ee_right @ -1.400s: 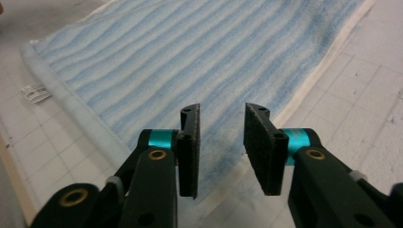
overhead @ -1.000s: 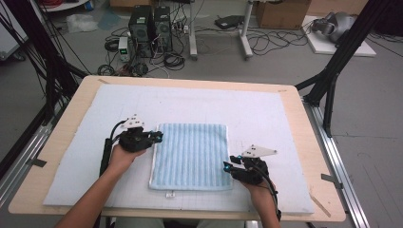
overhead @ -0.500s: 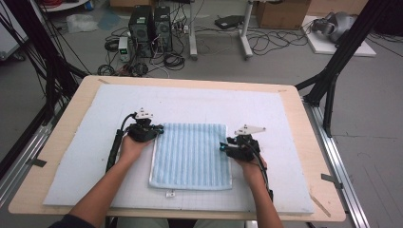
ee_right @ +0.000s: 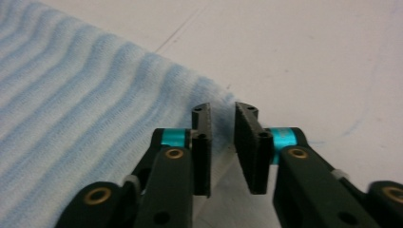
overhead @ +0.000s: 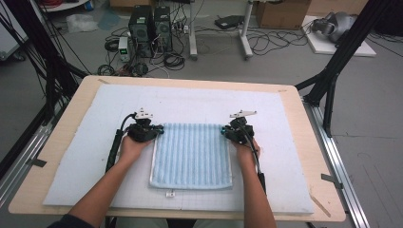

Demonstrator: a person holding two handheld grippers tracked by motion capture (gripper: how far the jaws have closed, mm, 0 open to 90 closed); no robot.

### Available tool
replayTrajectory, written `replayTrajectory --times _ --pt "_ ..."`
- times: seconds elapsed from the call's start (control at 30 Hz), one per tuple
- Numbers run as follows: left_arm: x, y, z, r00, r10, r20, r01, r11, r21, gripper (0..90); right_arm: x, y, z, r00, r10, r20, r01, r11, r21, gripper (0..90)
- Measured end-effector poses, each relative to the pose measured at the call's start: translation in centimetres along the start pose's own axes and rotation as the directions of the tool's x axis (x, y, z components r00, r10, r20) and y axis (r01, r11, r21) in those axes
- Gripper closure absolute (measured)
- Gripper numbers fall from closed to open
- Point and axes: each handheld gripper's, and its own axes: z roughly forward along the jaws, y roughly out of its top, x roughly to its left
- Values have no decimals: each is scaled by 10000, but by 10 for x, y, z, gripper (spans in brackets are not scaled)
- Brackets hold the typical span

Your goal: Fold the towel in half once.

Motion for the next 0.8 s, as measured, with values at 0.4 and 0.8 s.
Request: replayTrajectory --times 0.4,0.8 --pt "8 -7 -46 9838 -318 1762 691 9754 -2095 421 4 -23 -59 9987 144 -489 -219 9874 -1566 266" --pt "-5 -10 -71 9782 129 2074 601 9378 -3419 186 23 -52 -91 9950 -996 -20 962 9664 -2385 116"
